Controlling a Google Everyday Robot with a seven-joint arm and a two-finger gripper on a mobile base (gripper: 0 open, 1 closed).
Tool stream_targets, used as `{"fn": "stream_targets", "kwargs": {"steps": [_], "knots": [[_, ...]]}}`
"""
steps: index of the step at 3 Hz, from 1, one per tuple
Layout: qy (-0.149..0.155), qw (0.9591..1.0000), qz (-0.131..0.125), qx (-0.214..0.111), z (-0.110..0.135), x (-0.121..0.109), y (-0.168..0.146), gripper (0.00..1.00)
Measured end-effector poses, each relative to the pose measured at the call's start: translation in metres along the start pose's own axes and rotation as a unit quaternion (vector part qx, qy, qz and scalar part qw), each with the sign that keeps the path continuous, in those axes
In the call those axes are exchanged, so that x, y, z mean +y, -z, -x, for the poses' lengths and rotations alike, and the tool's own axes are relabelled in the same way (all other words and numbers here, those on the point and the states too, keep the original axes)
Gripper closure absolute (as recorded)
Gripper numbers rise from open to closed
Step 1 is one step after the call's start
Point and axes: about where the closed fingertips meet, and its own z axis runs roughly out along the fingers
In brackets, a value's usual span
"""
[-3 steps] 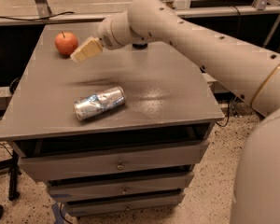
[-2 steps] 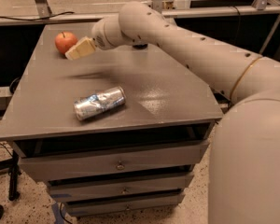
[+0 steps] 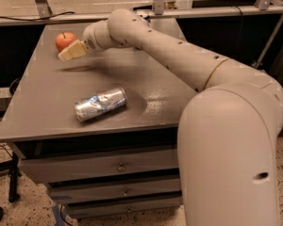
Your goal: Pick apple
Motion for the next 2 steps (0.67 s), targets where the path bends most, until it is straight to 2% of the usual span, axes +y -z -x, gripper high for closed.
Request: {"fn": "stream_targets", "kwargs": {"steps": [1, 2], "knots": [[-0.002, 0.9999, 0.010, -0.010, 0.006, 0.000, -0.025, 0.00], [-0.002, 0.9996, 0.022, -0.018, 0.010, 0.007, -0.043, 0.15]]}}
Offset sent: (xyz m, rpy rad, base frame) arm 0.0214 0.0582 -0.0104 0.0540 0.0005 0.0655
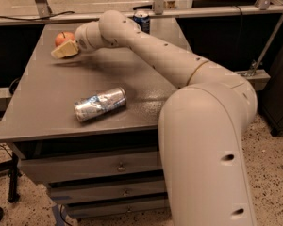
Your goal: Pick apple
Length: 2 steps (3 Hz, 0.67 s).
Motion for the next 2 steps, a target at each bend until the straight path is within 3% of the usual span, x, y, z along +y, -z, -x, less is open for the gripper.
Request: {"fn": "stream_targets", "kwargs": {"steps": [2], "knots": [[-0.004, 1.0000, 0.002, 0.002, -0.0028, 0.0037, 0.0014, 0.61]]}}
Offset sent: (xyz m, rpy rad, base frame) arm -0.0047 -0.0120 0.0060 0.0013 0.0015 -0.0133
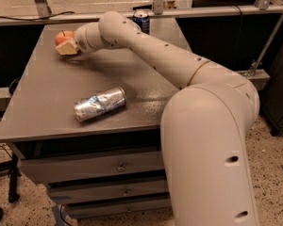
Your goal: Pick apple
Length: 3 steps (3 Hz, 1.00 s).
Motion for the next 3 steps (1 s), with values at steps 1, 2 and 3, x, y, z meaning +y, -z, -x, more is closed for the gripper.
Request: {"fn": "stream_targets", "kwargs": {"steps": [1, 2, 3], "knots": [[0.007, 1.0000, -0.003, -0.002, 0.008, 0.001, 0.015, 0.85], [0.020, 0.9998, 0.004, -0.008, 0.020, 0.012, 0.051, 1.00], [0.026, 0.9992, 0.028, -0.014, 0.018, 0.029, 0.104, 1.00]]}}
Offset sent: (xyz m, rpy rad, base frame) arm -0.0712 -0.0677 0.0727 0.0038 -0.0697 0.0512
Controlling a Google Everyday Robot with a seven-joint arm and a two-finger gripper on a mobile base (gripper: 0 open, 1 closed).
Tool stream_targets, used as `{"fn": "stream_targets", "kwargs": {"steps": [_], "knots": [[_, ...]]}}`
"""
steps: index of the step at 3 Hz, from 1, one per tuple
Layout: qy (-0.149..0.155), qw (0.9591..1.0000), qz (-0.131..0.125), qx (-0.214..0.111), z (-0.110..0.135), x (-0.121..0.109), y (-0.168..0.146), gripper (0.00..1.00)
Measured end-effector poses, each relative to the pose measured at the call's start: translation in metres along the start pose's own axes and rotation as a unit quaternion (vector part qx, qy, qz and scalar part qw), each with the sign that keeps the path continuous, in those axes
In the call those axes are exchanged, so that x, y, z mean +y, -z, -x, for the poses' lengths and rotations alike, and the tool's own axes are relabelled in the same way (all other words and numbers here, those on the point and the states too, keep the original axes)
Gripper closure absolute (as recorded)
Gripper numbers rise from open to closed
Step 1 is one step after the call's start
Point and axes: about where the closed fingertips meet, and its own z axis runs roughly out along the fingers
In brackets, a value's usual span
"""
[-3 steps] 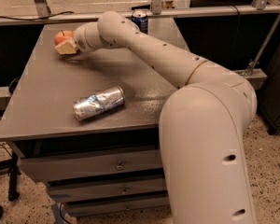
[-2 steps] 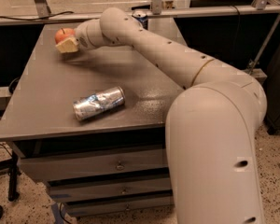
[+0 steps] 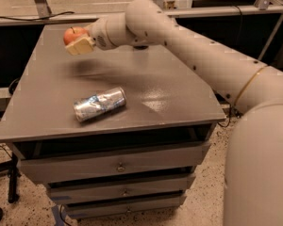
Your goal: Pick apple
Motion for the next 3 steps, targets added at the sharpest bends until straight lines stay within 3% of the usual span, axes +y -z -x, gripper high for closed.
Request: {"fn": "stream_targets", "kwargs": {"steps": [1, 2, 3], "knots": [[-0.011, 0.9996, 0.020, -0.015, -0.016, 0.013, 0.053, 1.00], [-0.026, 0.9984, 0.023, -0.046, -0.018, 0.013, 0.103, 1.00], [-0.028, 0.9983, 0.018, -0.047, -0.020, 0.009, 0.110, 1.00]]}}
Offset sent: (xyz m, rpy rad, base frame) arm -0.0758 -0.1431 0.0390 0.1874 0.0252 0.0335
